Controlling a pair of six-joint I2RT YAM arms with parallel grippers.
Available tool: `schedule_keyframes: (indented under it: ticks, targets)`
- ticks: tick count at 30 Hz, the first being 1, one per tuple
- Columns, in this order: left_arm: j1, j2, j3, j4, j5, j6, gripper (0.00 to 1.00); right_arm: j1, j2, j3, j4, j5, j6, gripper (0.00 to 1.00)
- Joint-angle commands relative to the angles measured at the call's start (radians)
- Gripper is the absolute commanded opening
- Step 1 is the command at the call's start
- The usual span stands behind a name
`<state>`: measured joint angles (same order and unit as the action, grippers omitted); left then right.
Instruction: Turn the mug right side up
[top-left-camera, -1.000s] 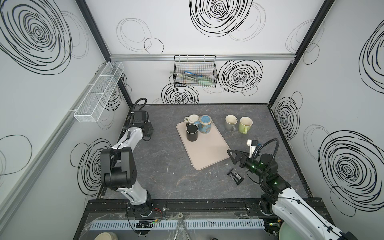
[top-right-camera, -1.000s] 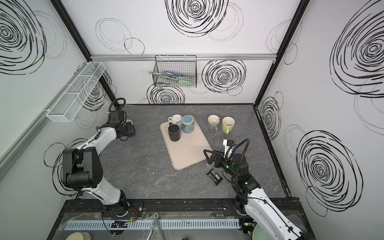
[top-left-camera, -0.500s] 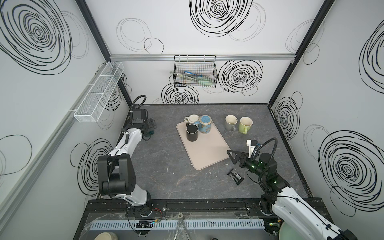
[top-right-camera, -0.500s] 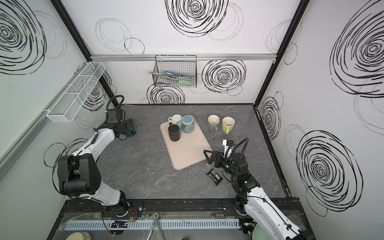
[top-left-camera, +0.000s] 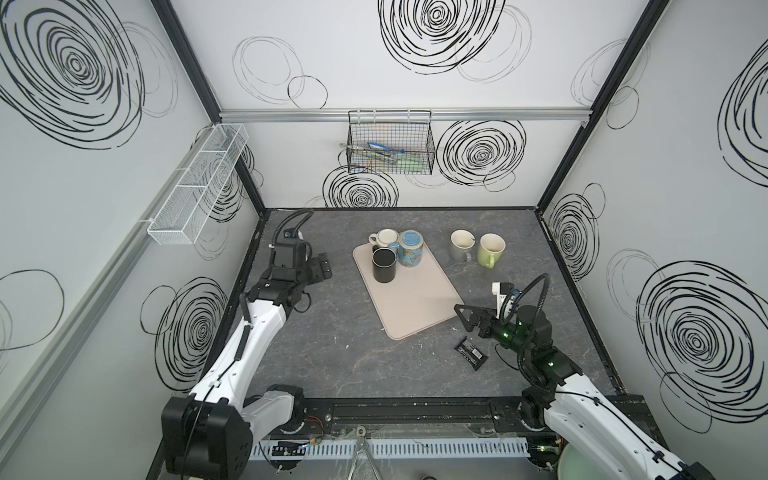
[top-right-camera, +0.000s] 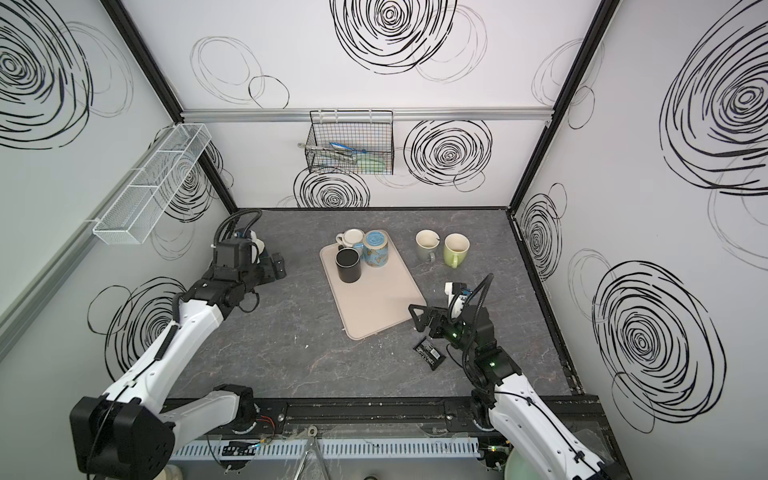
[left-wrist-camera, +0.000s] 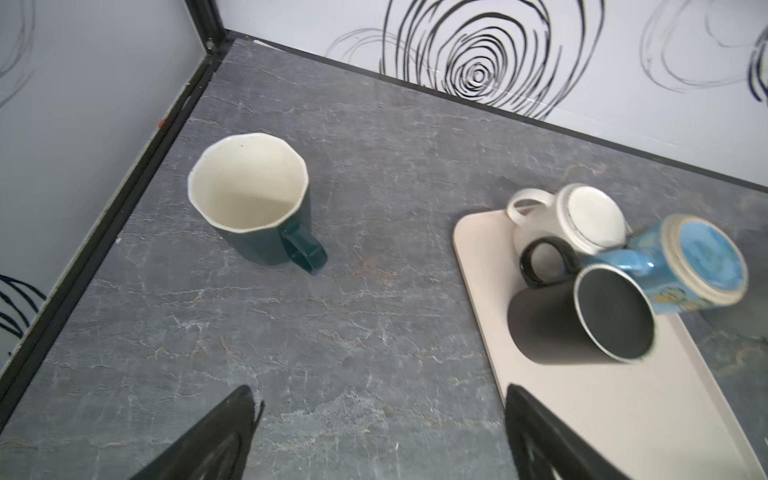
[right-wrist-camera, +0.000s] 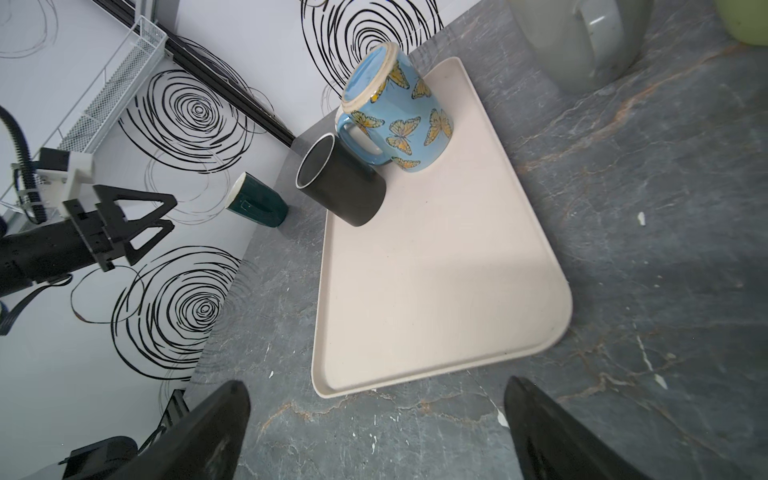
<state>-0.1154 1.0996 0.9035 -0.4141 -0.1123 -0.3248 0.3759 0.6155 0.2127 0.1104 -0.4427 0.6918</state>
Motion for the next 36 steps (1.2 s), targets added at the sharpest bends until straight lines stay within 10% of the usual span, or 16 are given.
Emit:
schedule_keyframes:
  ticks: [1, 17, 36]
  targets:
    - [-0.036, -0.068, -0.053, -0.012, 0.033, -0.012, 0.96, 0.021, 0.025, 0.007, -0.009, -0.006, 0.005, 1.00]
    - [-0.067, -0.306, -0.272, 0.071, 0.278, -0.068, 0.96, 0.295, 0.350, 0.060, 0.070, 0.271, 0.168, 0.98]
    - [-0.148, -0.329, -0.296, 0.077, 0.336, -0.066, 0.96, 0.317, 0.750, 0.254, 0.025, 0.406, 0.234, 0.76]
